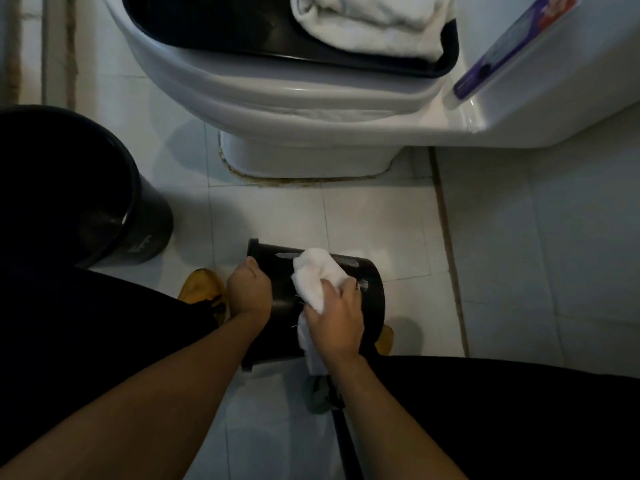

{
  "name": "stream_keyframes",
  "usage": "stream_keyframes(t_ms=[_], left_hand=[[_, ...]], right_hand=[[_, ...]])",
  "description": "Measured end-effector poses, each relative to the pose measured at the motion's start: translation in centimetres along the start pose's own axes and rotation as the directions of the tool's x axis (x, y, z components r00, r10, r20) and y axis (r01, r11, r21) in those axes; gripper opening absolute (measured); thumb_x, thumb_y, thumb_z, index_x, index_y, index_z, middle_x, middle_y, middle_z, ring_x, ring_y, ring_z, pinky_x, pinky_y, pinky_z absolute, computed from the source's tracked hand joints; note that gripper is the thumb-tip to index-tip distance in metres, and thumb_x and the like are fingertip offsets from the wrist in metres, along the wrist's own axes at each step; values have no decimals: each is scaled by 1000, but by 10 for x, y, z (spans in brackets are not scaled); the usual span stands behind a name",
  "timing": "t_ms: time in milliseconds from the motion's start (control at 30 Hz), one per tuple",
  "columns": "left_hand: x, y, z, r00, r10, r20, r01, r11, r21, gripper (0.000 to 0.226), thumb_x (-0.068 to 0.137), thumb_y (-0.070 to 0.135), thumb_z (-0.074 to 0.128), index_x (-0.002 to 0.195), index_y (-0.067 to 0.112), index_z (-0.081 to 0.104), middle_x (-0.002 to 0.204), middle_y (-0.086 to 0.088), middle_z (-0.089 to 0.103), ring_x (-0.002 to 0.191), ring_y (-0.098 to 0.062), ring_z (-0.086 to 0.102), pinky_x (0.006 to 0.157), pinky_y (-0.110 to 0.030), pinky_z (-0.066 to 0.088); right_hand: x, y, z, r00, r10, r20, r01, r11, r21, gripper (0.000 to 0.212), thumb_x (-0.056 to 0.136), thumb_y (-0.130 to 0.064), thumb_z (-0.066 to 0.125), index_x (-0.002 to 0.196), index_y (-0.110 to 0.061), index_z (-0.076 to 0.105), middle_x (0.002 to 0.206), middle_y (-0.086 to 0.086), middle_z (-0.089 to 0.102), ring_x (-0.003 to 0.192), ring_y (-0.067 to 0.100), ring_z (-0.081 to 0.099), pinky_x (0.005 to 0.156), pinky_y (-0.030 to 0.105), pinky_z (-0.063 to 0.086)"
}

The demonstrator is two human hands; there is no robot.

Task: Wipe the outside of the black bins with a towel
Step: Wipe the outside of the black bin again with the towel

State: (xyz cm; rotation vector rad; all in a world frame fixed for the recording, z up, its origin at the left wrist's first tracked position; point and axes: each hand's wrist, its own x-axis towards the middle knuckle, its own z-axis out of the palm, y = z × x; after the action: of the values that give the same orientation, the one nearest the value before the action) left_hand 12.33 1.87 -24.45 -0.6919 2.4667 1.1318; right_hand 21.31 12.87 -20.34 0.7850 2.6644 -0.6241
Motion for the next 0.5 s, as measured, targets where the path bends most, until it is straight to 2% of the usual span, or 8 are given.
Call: stream_keyframes(t_ms=[33, 100, 167, 200, 267, 367, 500], left_hand=[[0, 1, -1, 1000, 0, 10, 0, 1000, 4, 45, 105, 18, 29, 72, 0, 53, 70, -14, 51, 69, -27, 53, 63, -28, 36], [1, 0, 0, 1000, 17, 18, -17, 1000, 13, 44, 105, 19, 29, 71, 1, 51, 69, -14, 50, 66, -26, 51, 63, -29, 37], [-3, -4, 0, 1000, 21, 20, -21, 1000, 13, 44, 105, 20, 29, 68, 4, 48, 63, -10, 47, 61, -22, 48, 58, -28, 36], [-6, -3, -1, 999, 33, 25, -34, 999, 26, 45, 105, 19, 29, 65, 7, 45, 61, -6, 45, 57, -19, 46, 54, -27, 34], [-7, -3, -2, 999, 41, 17, -42, 998, 48, 45, 104, 16, 29, 60, 14, 39, 59, -2, 41, 55, -14, 42, 50, -26, 30], [-5, -3, -1, 1000, 12, 6, -13, 998, 61, 45, 104, 15, 30, 60, 14, 38, 59, -2, 40, 57, -15, 42, 50, -25, 29], [-2, -3, 0, 1000, 29, 12, -30, 994, 104, 43, 103, 15, 30, 62, 13, 39, 58, -3, 40, 60, -20, 47, 49, -26, 31]], right_hand=[[5, 5, -3, 999, -27, 21, 28, 999, -21, 48, 88, -38, 61, 132, -21, 54, 136, 10, 39, 121, 29, 43, 95, 41, 48], [22, 24, -13, 999, 35, 12, -34, 997, -73, 50, 89, -38, 61, 135, -20, 53, 137, 12, 38, 120, 31, 41, 93, 40, 45], [44, 44, -26, 972, 235, -26, -237, 969, -69, 48, 90, -37, 61, 133, -18, 54, 133, 14, 39, 117, 34, 42, 90, 41, 44], [54, 51, -31, 935, 351, -45, -353, 935, -40, 46, 91, -37, 61, 131, -16, 55, 130, 14, 39, 116, 35, 42, 89, 43, 44], [63, 52, -34, 888, 456, -55, -457, 889, -19, 45, 91, -38, 60, 130, -15, 55, 130, 15, 38, 116, 35, 42, 88, 44, 45], [45, 35, -27, 939, 337, -65, -340, 940, -37, 45, 90, -38, 62, 128, -16, 55, 128, 12, 38, 114, 32, 42, 88, 42, 44], [23, 35, -20, 990, 139, 14, -139, 990, 2, 48, 91, -40, 60, 133, -18, 52, 131, 10, 38, 116, 28, 43, 88, 37, 44]])
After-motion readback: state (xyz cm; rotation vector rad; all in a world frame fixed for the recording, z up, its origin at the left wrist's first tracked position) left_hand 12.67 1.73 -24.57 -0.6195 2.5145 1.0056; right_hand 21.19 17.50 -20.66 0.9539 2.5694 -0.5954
